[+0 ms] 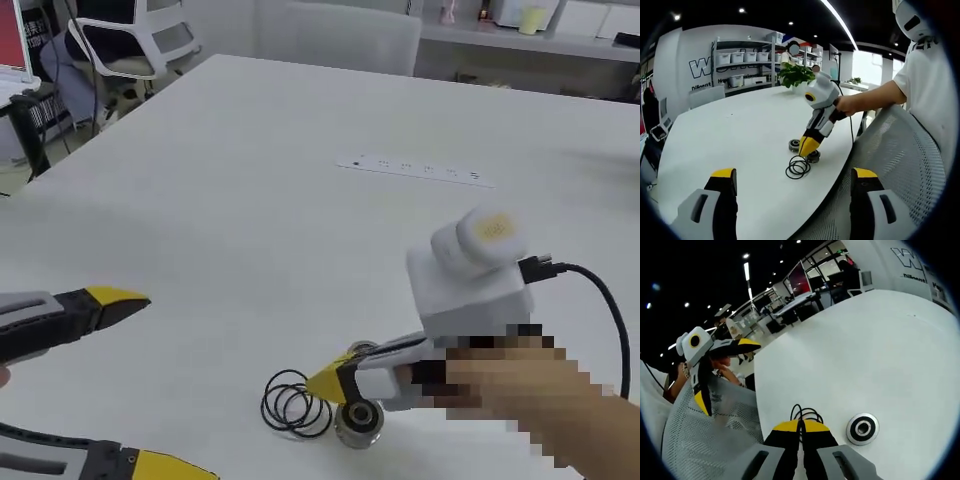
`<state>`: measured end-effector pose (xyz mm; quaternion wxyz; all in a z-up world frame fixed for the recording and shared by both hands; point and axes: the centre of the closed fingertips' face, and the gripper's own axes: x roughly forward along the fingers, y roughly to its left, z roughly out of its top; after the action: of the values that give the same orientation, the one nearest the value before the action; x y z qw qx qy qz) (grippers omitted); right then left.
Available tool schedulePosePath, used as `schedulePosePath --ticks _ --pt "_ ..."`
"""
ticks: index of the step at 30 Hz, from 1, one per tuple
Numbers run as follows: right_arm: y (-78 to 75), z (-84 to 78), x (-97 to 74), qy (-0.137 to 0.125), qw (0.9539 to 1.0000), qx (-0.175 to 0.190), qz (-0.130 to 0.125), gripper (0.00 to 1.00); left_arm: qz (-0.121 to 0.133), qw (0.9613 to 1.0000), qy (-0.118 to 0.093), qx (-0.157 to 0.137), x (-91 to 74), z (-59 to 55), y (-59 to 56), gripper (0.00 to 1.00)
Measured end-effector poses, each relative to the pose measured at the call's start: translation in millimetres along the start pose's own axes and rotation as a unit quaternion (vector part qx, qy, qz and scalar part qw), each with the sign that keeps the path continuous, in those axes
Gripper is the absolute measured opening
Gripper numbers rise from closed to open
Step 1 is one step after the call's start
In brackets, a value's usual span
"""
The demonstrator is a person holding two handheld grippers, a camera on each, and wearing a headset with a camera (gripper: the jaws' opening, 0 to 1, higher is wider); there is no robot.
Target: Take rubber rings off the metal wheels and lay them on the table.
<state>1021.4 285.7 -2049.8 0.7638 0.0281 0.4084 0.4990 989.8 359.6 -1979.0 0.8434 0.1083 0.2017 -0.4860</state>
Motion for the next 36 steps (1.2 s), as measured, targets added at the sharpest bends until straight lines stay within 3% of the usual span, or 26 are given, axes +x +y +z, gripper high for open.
schedulePosePath --ticks 7,24,36 --pt "-5.8 -4.1 4.4 0.003 0.9999 0.012 -0.01 0.0 0.001 0.9999 0.006 -0.012 0.2 -4.3 1.6 0.91" --pt "-15.0 -9.3 8.5 0.009 0.9989 0.033 -0.032 0.0 0.003 0.9999 0.015 -0.001 0.3 -6.8 2.0 0.89" --pt "-15.9 -9.9 10.4 0.013 0.9989 0.015 -0.042 0.0 0.005 0.9999 0.015 0.002 -0.2 -7.0 2.9 0.88"
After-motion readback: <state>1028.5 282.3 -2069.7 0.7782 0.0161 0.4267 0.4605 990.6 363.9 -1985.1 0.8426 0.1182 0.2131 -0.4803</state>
